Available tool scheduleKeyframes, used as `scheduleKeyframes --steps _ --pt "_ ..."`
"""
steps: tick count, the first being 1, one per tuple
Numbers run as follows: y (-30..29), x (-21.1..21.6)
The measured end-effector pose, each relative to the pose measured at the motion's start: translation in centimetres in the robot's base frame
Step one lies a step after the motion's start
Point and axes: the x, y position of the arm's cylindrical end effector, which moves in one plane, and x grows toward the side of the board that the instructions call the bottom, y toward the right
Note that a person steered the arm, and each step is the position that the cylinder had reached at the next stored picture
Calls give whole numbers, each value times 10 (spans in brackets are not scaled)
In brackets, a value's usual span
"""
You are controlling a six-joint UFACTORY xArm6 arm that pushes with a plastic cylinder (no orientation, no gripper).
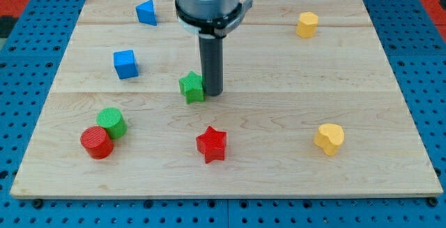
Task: Push the green star closer to the green circle
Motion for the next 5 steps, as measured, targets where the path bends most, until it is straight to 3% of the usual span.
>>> scheduleKeyframes --steps 1,3,4,5 --pt "-17 -22" --pt "-39 66" --pt "-68 82" --pt "-30 45"
